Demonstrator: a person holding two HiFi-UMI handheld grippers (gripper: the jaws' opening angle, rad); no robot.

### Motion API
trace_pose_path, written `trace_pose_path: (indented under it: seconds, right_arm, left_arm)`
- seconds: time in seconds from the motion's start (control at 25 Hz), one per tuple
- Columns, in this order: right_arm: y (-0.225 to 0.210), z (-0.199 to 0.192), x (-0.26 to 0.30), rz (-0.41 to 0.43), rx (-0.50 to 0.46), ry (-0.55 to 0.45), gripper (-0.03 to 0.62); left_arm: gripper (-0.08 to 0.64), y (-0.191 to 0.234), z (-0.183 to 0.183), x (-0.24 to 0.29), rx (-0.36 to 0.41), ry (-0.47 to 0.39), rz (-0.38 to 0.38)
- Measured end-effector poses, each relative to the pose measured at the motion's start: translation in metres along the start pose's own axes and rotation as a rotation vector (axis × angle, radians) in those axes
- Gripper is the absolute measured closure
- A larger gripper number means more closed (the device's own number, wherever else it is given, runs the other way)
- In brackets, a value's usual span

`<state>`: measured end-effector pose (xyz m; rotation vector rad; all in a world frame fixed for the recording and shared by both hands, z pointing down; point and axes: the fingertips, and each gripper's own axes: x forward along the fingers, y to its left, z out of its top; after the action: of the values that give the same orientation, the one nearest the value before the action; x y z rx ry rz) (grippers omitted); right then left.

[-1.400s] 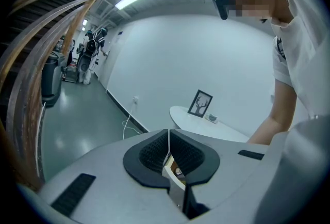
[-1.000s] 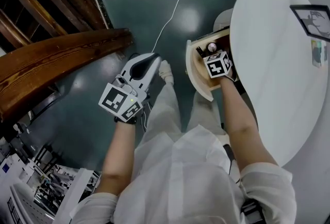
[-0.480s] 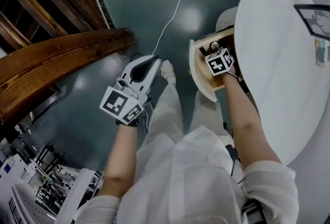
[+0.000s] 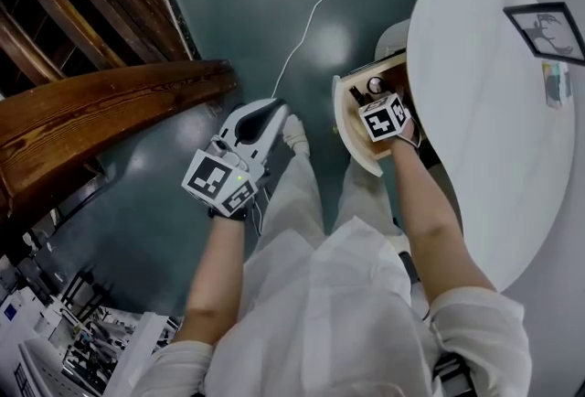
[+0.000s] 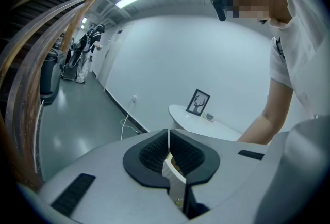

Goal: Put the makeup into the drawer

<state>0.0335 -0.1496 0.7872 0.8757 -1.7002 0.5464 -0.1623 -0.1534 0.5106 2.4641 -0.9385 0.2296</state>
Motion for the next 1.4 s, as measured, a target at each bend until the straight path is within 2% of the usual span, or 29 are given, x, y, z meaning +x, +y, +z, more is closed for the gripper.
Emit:
trace_pose_path:
  seconds: [0.44, 0.8, 1.0, 1.28, 1.4]
  right_arm:
    - [0.024, 0.007, -0.076, -0.024, 0.063, -0.043, 0.393]
    - [0.015, 0.030, -0.167, -0.068, 0.142, -0.193, 0.426]
    - [-0.009, 0.039, -0.232, -0.103, 0.197, -0.334, 0.464]
    - [-0.061, 0.062, -0.337, -0.172, 0.230, -0.606, 0.539]
    - [-0.079, 0.072, -0.386, -0.198, 0.213, -0.752, 0.559]
  left_arm:
    - [0.540, -0.016, 0.040, -0.013, 0.049, -0.063, -0.052]
    - [0.540, -0.025, 0.079, -0.032, 0.093, -0.104, -0.049]
    - [0.540, -0.037, 0.103, -0.038, 0.123, -0.140, -0.033]
    - [0.540, -0.059, 0.143, -0.038, 0.165, -0.214, -0.019]
    - [0.540, -0.069, 0.162, -0.038, 0.188, -0.255, -0.013]
